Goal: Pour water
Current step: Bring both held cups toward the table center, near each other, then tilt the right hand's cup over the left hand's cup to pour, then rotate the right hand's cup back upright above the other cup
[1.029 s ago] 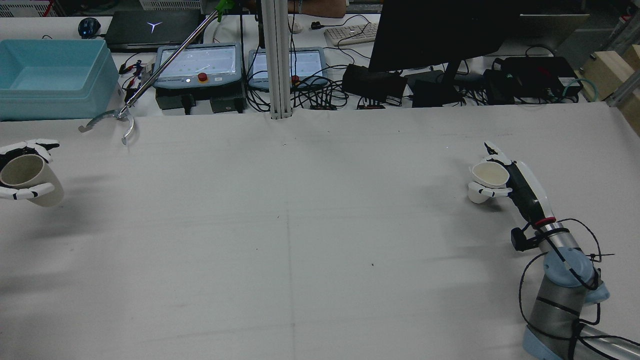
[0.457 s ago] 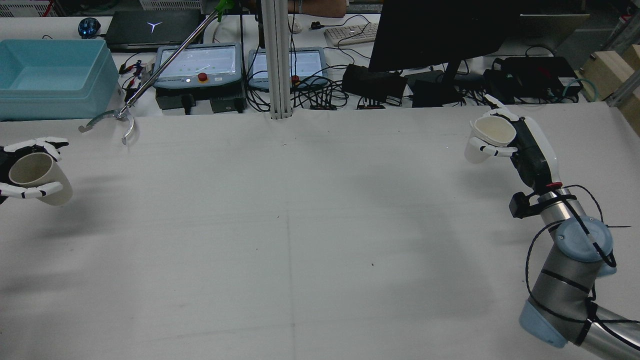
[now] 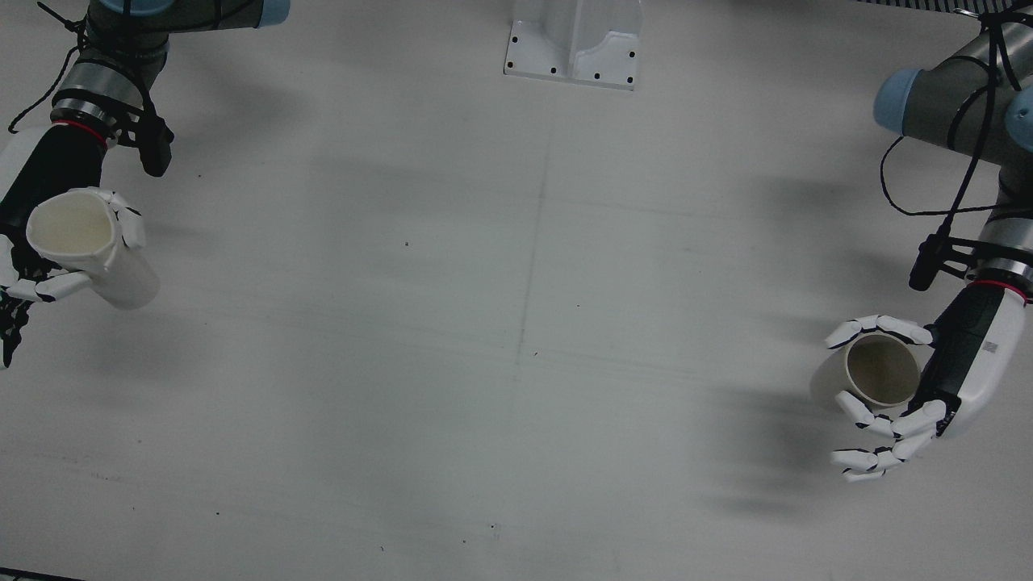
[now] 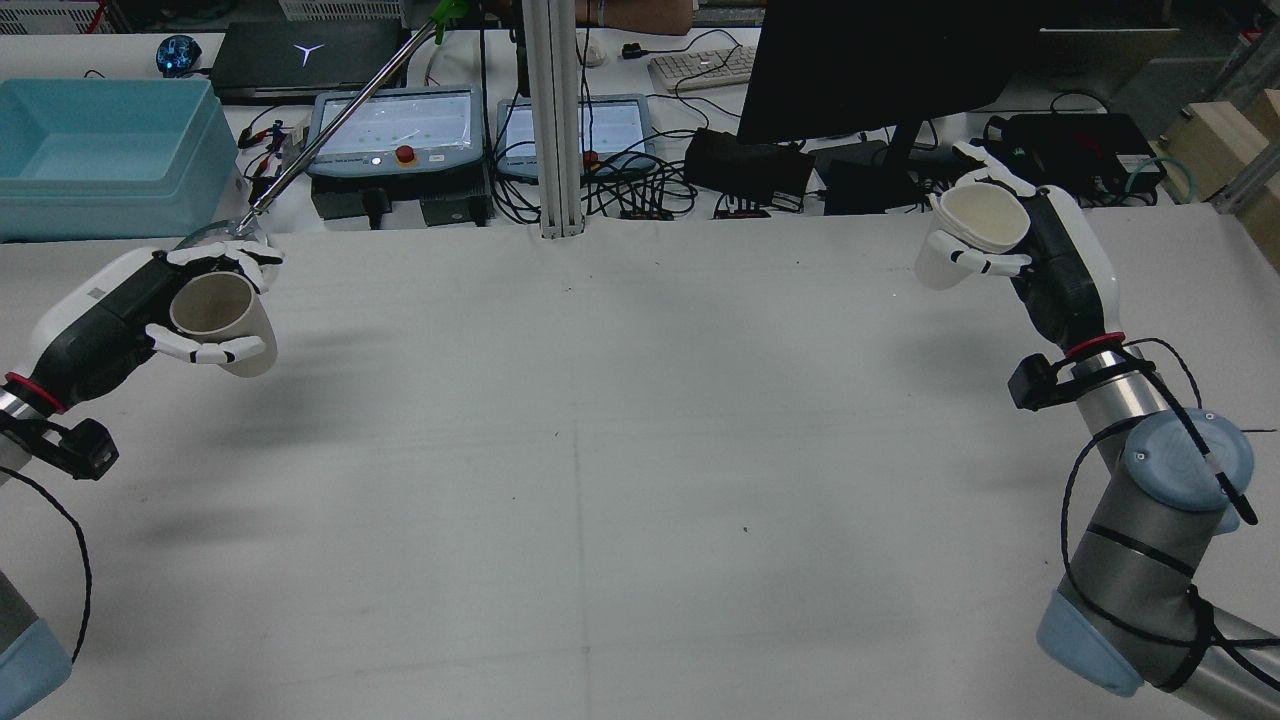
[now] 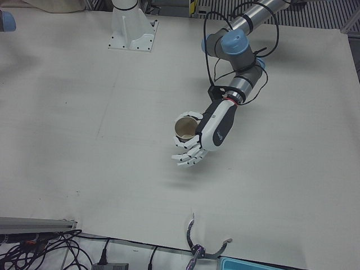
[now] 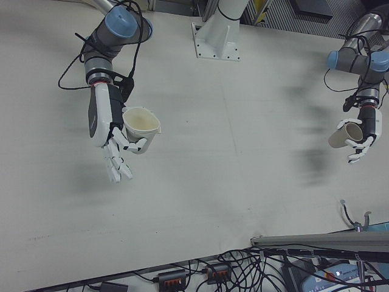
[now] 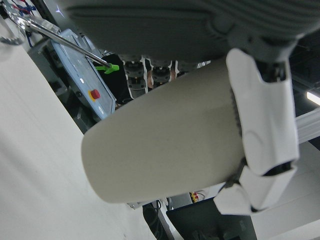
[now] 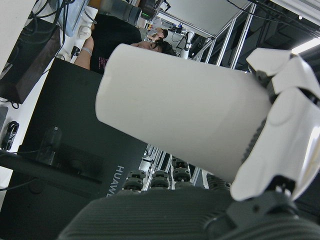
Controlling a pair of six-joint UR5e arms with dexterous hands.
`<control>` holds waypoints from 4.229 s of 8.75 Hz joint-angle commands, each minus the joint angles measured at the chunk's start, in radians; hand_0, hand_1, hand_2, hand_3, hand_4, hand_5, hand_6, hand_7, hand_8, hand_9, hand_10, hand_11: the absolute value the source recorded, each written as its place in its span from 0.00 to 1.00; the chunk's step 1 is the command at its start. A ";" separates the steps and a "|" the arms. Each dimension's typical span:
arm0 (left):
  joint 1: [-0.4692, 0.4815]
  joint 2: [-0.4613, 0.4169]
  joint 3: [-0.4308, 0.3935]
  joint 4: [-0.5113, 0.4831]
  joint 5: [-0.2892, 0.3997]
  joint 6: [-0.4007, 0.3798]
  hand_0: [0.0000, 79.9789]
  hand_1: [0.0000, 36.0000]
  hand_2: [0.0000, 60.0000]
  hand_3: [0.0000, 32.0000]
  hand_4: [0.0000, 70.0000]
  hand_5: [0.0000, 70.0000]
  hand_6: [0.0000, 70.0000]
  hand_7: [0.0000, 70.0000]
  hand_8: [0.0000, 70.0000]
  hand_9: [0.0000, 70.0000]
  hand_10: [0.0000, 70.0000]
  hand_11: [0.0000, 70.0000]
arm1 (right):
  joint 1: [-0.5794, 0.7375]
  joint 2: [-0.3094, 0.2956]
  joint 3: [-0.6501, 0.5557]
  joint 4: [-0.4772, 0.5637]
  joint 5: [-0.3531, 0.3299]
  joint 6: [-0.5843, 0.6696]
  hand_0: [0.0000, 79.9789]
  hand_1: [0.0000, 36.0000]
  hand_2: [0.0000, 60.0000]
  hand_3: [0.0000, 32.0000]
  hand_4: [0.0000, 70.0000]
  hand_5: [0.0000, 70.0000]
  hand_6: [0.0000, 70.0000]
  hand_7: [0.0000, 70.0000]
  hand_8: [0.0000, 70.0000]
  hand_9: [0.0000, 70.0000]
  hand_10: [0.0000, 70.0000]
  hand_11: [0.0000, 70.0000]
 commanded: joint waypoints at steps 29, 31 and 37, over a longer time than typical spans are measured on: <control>0.336 -0.465 0.051 0.165 -0.005 0.162 0.69 1.00 1.00 0.00 0.55 0.99 0.25 0.40 0.19 0.29 0.15 0.26 | -0.157 0.220 0.527 -0.279 -0.149 -1.247 0.56 0.78 1.00 0.00 0.31 1.00 0.14 0.17 0.04 0.08 0.08 0.14; 0.336 -0.465 0.051 0.166 -0.005 0.162 0.69 1.00 1.00 0.00 0.55 0.99 0.25 0.40 0.19 0.29 0.15 0.26 | -0.083 0.213 0.522 -0.343 -0.220 -1.246 0.54 0.73 1.00 0.00 0.32 1.00 0.13 0.17 0.04 0.08 0.08 0.13; 0.339 -0.462 0.045 0.165 -0.005 0.162 0.69 1.00 1.00 0.00 0.55 0.98 0.24 0.40 0.18 0.29 0.15 0.25 | -0.010 0.190 0.504 -0.402 -0.324 -1.246 0.52 0.66 1.00 0.00 0.36 1.00 0.12 0.15 0.03 0.06 0.06 0.11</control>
